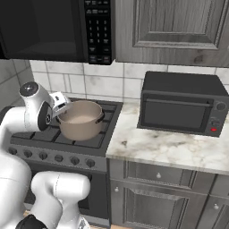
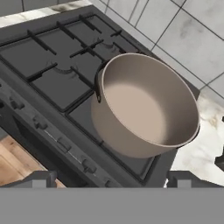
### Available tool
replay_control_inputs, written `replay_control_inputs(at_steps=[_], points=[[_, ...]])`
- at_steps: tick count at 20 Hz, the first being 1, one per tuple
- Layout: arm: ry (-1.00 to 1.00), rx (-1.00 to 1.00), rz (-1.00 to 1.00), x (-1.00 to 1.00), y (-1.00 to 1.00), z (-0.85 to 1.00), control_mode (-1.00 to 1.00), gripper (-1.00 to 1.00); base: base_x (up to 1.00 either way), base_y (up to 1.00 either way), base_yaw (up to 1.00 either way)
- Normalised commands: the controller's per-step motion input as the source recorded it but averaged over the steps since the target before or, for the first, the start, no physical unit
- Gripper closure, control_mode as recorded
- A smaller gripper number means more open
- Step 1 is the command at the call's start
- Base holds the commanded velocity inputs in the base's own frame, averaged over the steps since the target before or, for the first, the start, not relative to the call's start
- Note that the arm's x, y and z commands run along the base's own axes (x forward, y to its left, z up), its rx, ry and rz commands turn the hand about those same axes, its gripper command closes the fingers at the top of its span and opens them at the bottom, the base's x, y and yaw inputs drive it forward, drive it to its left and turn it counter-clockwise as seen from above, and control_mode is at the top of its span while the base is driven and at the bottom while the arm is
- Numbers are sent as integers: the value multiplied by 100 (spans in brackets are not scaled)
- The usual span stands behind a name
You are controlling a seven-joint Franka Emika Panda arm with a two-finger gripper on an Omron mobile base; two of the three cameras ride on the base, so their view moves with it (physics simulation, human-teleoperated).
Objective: Move the pot and pan from the stove into the sink.
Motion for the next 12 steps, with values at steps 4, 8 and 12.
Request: replay_control_inputs(at_steps=[4,8,12], points=[[0,0,0,0,0,-5,-100,-100,0,0,0],[0,0,3,0,0,-13,-100,-100,0,0,0],[0,0,4,0,0,-23,-100,-100,0,0,0]])
